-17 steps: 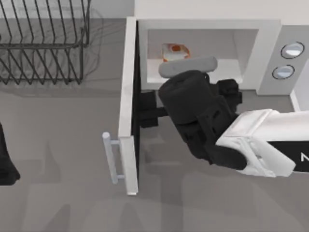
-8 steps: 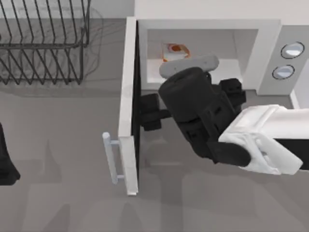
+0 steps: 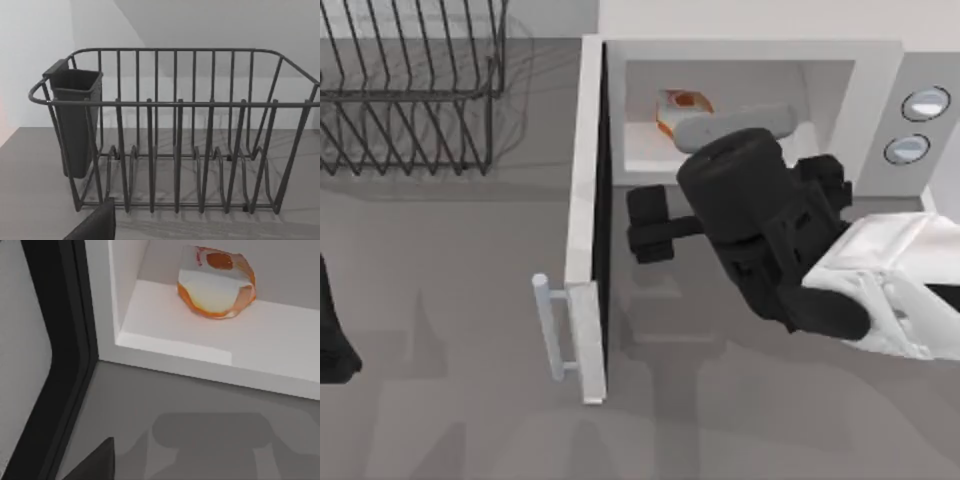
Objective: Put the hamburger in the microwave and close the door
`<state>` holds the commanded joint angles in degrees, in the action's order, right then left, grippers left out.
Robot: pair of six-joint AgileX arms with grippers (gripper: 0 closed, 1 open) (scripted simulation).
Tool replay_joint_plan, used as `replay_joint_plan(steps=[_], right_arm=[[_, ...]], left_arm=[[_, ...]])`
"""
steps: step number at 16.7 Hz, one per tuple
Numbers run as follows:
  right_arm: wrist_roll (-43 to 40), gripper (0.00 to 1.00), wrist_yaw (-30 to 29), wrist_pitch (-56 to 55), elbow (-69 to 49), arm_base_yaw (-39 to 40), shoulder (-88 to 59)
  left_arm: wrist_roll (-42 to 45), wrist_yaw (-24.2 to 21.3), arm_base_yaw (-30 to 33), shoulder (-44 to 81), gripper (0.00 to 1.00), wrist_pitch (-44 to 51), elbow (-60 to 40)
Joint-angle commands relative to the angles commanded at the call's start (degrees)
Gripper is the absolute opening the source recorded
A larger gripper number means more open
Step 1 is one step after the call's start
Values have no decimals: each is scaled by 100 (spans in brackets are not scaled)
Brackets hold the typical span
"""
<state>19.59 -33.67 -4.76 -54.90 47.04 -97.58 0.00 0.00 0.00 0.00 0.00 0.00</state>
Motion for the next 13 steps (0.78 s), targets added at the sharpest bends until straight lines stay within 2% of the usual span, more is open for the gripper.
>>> replay_joint_plan(steps=[7, 13], right_arm=[[-511, 100, 881, 123, 1433, -1228, 2499], [-1154, 100, 1986, 281, 3244, -2783, 6112]], left_arm=[[0, 0, 0, 0, 100, 0, 0], [0, 0, 0, 0, 100, 0, 0]])
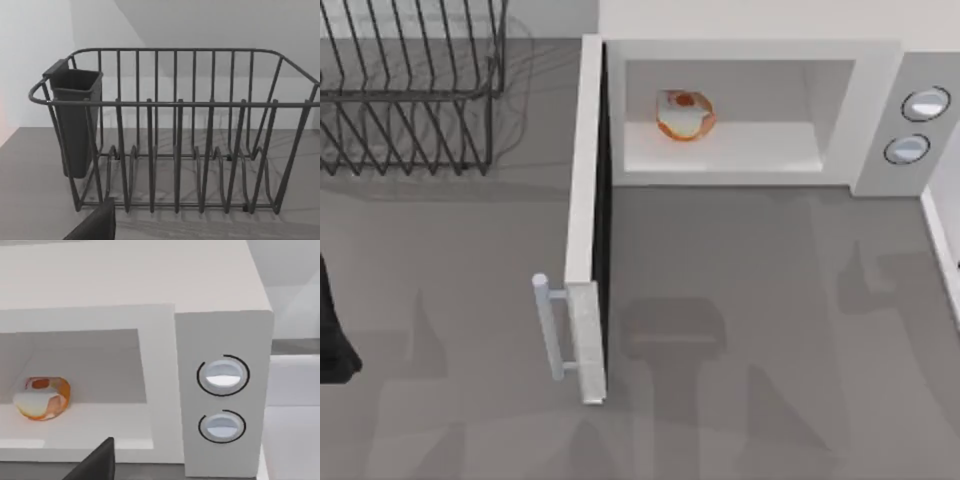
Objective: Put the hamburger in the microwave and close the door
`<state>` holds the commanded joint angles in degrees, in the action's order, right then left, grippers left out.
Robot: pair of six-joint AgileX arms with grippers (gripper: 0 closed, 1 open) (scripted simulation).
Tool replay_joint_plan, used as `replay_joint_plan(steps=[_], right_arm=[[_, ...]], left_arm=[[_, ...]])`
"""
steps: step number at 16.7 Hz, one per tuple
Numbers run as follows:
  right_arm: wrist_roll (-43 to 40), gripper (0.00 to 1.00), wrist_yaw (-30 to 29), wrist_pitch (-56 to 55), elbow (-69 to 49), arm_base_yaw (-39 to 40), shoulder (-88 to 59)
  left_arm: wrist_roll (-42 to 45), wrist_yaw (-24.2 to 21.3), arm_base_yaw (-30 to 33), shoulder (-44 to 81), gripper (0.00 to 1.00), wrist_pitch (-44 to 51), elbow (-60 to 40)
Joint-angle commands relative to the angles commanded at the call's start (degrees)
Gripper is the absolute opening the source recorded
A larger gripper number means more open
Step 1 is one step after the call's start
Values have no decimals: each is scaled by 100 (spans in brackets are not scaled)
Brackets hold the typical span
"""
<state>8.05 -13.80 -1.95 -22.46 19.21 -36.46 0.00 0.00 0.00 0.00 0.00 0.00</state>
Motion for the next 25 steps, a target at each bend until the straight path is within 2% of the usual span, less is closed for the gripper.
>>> replay_joint_plan(steps=[4, 7, 10, 15, 25], right_arm=[[-425, 100, 728, 104, 1186, -1013, 2160], [-670, 100, 1148, 163, 1869, -1598, 3160], [-796, 100, 1365, 193, 2222, -1900, 3615], [-805, 100, 1380, 195, 2246, -1921, 3646], [-805, 100, 1380, 195, 2246, -1921, 3646]], left_arm=[[0, 0, 0, 0, 100, 0, 0], [0, 0, 0, 0, 100, 0, 0], [0, 0, 0, 0, 100, 0, 0], [0, 0, 0, 0, 100, 0, 0], [0, 0, 0, 0, 25, 0, 0]])
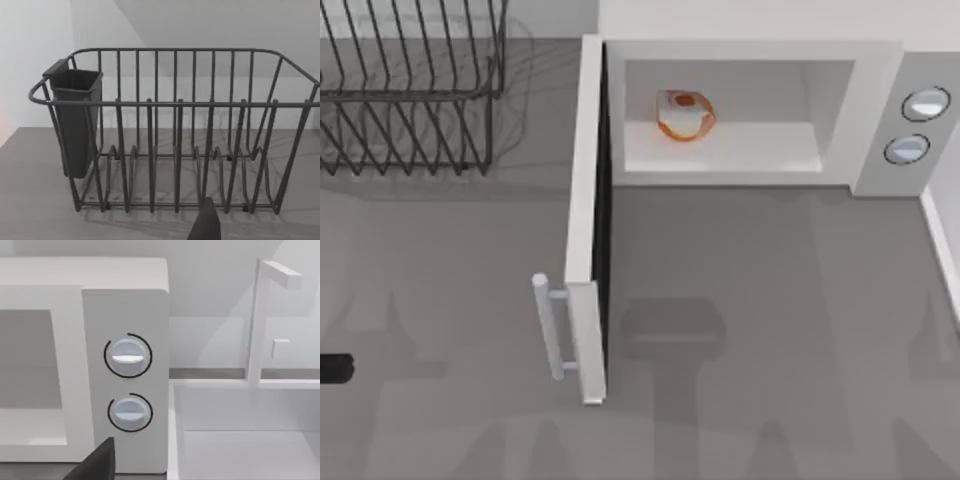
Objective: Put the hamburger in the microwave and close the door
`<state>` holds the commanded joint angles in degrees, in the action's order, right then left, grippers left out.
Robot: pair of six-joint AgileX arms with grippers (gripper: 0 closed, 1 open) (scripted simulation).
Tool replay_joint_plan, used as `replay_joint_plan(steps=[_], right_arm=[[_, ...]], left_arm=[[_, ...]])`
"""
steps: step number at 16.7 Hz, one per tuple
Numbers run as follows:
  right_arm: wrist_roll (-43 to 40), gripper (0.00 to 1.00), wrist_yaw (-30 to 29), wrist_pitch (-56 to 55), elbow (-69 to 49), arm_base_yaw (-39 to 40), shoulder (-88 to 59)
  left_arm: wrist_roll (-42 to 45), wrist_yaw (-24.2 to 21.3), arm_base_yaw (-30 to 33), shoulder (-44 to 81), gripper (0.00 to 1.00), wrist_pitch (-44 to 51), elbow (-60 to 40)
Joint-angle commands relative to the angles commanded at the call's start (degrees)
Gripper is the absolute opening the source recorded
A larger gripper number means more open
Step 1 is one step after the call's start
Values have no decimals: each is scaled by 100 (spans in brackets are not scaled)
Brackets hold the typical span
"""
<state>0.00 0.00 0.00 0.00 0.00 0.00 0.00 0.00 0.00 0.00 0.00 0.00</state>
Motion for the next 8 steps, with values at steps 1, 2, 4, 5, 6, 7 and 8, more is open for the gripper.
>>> replay_joint_plan(steps=[1, 2, 4, 5, 6, 7, 8], right_arm=[[0, 100, 0, 0, 0, 0, 0], [0, 100, 0, 0, 0, 0, 0], [0, 100, 0, 0, 0, 0, 0], [0, 100, 0, 0, 0, 0, 0], [0, 100, 0, 0, 0, 0, 0], [0, 100, 0, 0, 0, 0, 0], [0, 100, 0, 0, 0, 0, 0]], left_arm=[[0, 0, 0, 0, 17, 0, 0], [0, 0, 0, 0, 10, 0, 0], [0, 0, 0, 0, 0, 0, 0], [0, 0, 0, 0, 0, 0, 0], [0, 0, 0, 0, 0, 0, 0], [0, 0, 0, 0, 0, 0, 0], [0, 0, 0, 0, 0, 0, 0]])
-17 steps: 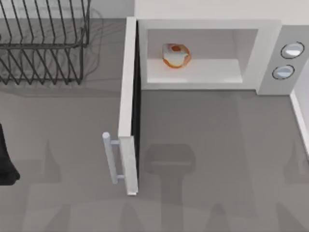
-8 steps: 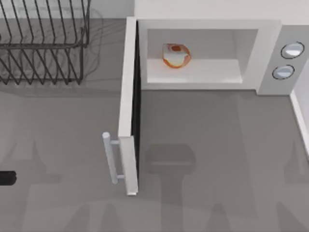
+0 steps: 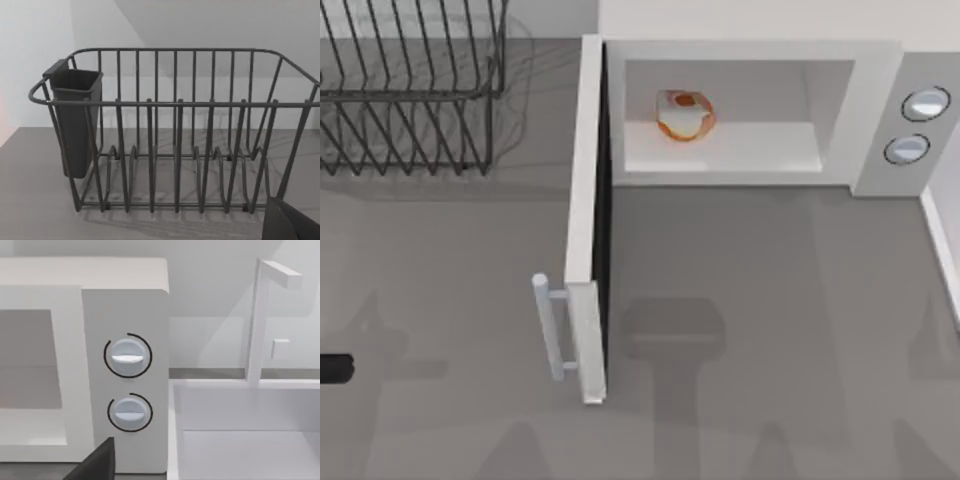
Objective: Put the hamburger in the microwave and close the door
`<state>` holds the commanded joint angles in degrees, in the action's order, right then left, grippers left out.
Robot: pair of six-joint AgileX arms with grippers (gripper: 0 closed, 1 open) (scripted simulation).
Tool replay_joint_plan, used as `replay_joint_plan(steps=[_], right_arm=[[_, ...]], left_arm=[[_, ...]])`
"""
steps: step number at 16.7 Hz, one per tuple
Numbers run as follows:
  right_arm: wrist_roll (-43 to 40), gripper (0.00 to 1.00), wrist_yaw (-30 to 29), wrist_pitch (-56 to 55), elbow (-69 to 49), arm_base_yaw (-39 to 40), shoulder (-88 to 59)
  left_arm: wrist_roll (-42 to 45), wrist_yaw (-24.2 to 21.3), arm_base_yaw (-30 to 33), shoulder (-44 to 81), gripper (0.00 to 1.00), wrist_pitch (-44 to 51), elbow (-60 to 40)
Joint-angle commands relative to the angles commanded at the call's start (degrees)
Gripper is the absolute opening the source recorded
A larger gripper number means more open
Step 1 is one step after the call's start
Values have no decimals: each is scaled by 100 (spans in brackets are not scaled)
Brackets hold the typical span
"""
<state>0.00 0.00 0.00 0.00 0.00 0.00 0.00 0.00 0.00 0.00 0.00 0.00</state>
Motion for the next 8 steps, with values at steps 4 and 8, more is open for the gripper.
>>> replay_joint_plan(steps=[4, 8], right_arm=[[0, 100, 0, 0, 0, 0, 0], [0, 100, 0, 0, 0, 0, 0]], left_arm=[[0, 0, 0, 0, 0, 0, 0], [6, 413, 427, 358, 0, -243, -119]])
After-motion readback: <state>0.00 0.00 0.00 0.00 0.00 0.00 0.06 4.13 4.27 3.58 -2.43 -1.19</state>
